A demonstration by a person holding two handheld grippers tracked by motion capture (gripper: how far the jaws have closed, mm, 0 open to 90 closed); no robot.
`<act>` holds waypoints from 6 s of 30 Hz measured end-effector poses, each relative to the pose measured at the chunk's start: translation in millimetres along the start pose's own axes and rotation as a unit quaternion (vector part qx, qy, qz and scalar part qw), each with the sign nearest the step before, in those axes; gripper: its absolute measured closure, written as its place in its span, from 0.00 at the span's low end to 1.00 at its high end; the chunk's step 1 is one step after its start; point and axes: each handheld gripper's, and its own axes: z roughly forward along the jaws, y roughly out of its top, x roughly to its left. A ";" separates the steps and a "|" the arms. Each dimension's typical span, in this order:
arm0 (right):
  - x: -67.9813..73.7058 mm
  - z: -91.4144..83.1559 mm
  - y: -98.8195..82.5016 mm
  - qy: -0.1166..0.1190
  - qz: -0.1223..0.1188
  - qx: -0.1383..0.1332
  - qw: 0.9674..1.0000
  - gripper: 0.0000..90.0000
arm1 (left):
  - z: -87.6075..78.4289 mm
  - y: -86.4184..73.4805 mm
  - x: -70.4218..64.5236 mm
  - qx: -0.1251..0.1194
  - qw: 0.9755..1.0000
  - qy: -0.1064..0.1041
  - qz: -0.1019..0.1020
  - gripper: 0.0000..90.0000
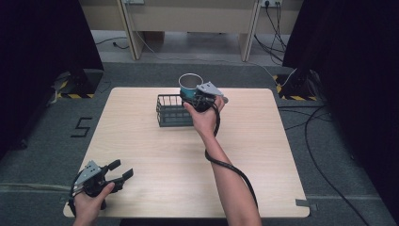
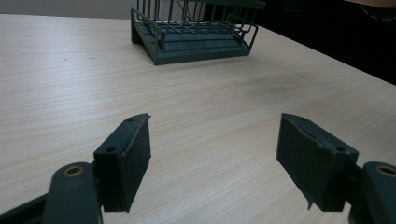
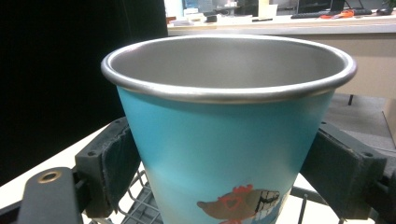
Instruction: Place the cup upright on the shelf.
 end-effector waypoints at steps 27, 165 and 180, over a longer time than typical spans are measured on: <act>0.5 21.9 -5.3 -0.003 0.009 0.020 1.000 0.19 | 0.2 0.1 0.0 0.001 1.000 -0.002 0.000 0.29; 9.0 -68.9 -44.5 0.006 0.001 0.091 0.996 0.17 | 1.5 -0.4 -2.4 0.004 1.000 -0.002 0.004 0.29; 5.3 -104.6 -48.5 0.017 -0.014 0.101 0.995 0.17 | 1.0 -0.8 -1.5 0.006 1.000 -0.001 0.005 0.29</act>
